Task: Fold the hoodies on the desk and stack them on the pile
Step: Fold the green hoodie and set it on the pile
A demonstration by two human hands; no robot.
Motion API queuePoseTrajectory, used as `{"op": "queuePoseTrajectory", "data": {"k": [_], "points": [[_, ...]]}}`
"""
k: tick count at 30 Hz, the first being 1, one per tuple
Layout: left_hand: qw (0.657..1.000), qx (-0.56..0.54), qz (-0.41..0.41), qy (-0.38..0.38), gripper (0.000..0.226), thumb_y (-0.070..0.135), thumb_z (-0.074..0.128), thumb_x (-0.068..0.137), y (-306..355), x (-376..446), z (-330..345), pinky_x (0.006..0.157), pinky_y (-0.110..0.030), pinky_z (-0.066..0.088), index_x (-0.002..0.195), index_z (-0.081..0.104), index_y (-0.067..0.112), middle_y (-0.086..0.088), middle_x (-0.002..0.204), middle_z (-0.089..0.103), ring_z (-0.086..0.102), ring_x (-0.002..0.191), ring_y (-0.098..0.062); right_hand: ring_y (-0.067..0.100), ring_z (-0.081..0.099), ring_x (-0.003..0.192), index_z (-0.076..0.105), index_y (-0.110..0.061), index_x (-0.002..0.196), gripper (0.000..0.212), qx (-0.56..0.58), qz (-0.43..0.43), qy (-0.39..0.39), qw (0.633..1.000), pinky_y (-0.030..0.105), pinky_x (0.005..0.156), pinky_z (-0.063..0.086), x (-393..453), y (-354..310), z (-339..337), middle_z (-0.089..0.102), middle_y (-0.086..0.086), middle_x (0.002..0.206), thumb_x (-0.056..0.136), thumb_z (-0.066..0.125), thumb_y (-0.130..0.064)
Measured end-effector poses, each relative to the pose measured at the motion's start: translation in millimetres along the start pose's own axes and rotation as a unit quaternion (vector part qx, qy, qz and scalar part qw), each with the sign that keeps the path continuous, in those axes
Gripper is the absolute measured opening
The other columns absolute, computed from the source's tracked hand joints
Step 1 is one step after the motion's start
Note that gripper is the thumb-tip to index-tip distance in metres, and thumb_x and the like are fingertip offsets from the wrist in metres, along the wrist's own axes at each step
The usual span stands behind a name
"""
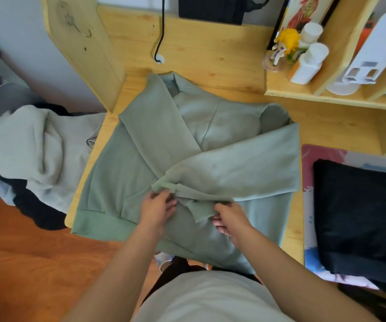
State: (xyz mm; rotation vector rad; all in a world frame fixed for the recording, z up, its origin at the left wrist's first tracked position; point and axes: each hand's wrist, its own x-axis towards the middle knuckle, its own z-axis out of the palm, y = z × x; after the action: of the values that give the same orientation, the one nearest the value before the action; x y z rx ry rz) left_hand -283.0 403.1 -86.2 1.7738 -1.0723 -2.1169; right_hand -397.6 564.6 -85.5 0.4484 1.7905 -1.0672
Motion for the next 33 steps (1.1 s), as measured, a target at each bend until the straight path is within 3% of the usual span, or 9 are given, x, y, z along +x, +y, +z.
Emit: {"op": "queuePoseTrajectory", "data": {"k": [3, 7, 10, 13, 17, 19, 24, 28, 33], "points": [[0.995, -0.086, -0.004, -0.044, 0.013, 0.010, 0.052, 0.099, 30, 14, -8, 0.077, -0.034, 0.051, 0.104, 0.059, 0.020, -0.006, 0.099, 0.066, 0.064, 0.084, -0.019, 0.012, 0.045, 0.046, 0.061, -0.017, 0.107, 0.020, 0.136, 0.027, -0.029, 0.990, 0.025, 0.053, 0.042, 0, -1, 0, 0.060, 0.003, 0.075, 0.092, 0.066, -0.029], [0.995, -0.043, -0.063, -0.067, 0.017, 0.033, 0.052, 0.100, 46, 20, -13, 0.087, -0.039, 0.049, 0.101, 0.060, 0.017, -0.007, 0.097, 0.062, 0.060, 0.088, -0.022, 0.005, 0.043, 0.037, 0.064, -0.018, 0.093, 0.010, 0.245, -0.002, 0.010, 0.969, 0.019, 0.038, 0.034, 1, -26, -2, 0.064, -0.006, 0.060, 0.095, 0.068, -0.026], [0.999, 0.050, -0.006, -0.014, 0.019, 0.007, 0.060, 0.098, 43, 19, -9, 0.069, -0.033, 0.051, 0.115, 0.054, 0.015, -0.015, 0.110, 0.062, 0.060, 0.084, -0.018, 0.009, 0.054, 0.043, 0.060, -0.018, 0.087, 0.011, 0.268, -0.005, 0.040, 0.963, 0.018, 0.042, 0.040, -2, -45, -10, 0.063, 0.000, 0.056, 0.097, 0.059, -0.012], [0.994, 0.060, -0.049, -0.081, 0.024, -0.006, 0.049, 0.097, 35, 10, -4, 0.054, -0.028, 0.053, 0.114, 0.055, 0.011, -0.014, 0.088, 0.059, 0.056, 0.063, -0.014, 0.018, 0.058, 0.063, 0.060, -0.015, 0.092, 0.013, 0.316, -0.034, 0.055, 0.946, 0.030, 0.062, 0.048, -9, -44, -21, 0.062, 0.006, 0.072, 0.097, 0.051, -0.008], [0.972, 0.225, -0.035, -0.062, 0.023, 0.017, 0.066, 0.094, 14, 13, -15, 0.076, -0.046, 0.063, 0.112, 0.066, 0.003, -0.024, 0.111, 0.072, 0.071, 0.090, -0.031, 0.023, 0.061, 0.074, 0.060, -0.011, 0.101, 0.011, 0.237, 0.028, -0.001, 0.971, 0.035, 0.072, 0.051, -19, -16, -21, 0.066, 0.010, 0.082, 0.102, 0.050, -0.011], [0.979, 0.200, -0.012, -0.033, 0.033, 0.029, 0.076, 0.087, 15, 17, -16, 0.084, -0.049, 0.061, 0.107, 0.069, 0.004, -0.020, 0.107, 0.075, 0.073, 0.094, -0.033, 0.021, 0.066, 0.088, 0.062, -0.013, 0.111, 0.013, 0.173, 0.029, -0.034, 0.984, 0.035, 0.081, 0.053, -17, -3, -14, 0.071, 0.008, 0.096, 0.101, 0.054, -0.015], [0.998, 0.021, -0.035, -0.038, 0.014, 0.027, 0.062, 0.101, 51, 43, -7, 0.056, -0.023, 0.055, 0.103, 0.067, 0.014, -0.003, 0.094, 0.074, 0.066, 0.072, -0.014, 0.000, 0.060, 0.051, 0.057, -0.014, 0.121, 0.023, 0.123, 0.001, -0.023, 0.992, 0.023, 0.071, 0.051, -17, 6, 6, 0.066, -0.008, 0.066, 0.098, 0.062, -0.014], [0.997, 0.037, -0.045, -0.052, 0.025, 0.017, 0.057, 0.101, 77, 54, -8, 0.056, -0.023, 0.048, 0.077, 0.054, 0.019, 0.005, 0.061, 0.050, 0.048, 0.055, -0.008, 0.009, 0.062, 0.078, 0.057, -0.014, 0.120, 0.023, 0.152, -0.021, 0.007, 0.988, 0.015, 0.052, 0.047, -26, -4, 18, 0.067, -0.002, 0.095, 0.098, 0.064, -0.013], [0.999, 0.038, 0.017, 0.016, 0.018, 0.016, 0.051, 0.099, 91, 52, -25, 0.063, -0.031, 0.048, 0.081, 0.052, 0.019, -0.002, 0.071, 0.047, 0.047, 0.059, -0.014, 0.019, 0.066, 0.090, 0.064, -0.013, 0.112, 0.023, 0.104, -0.026, 0.083, 0.991, 0.031, 0.077, 0.054, -28, 5, 22, 0.068, 0.000, 0.099, 0.094, 0.067, -0.029]]}}
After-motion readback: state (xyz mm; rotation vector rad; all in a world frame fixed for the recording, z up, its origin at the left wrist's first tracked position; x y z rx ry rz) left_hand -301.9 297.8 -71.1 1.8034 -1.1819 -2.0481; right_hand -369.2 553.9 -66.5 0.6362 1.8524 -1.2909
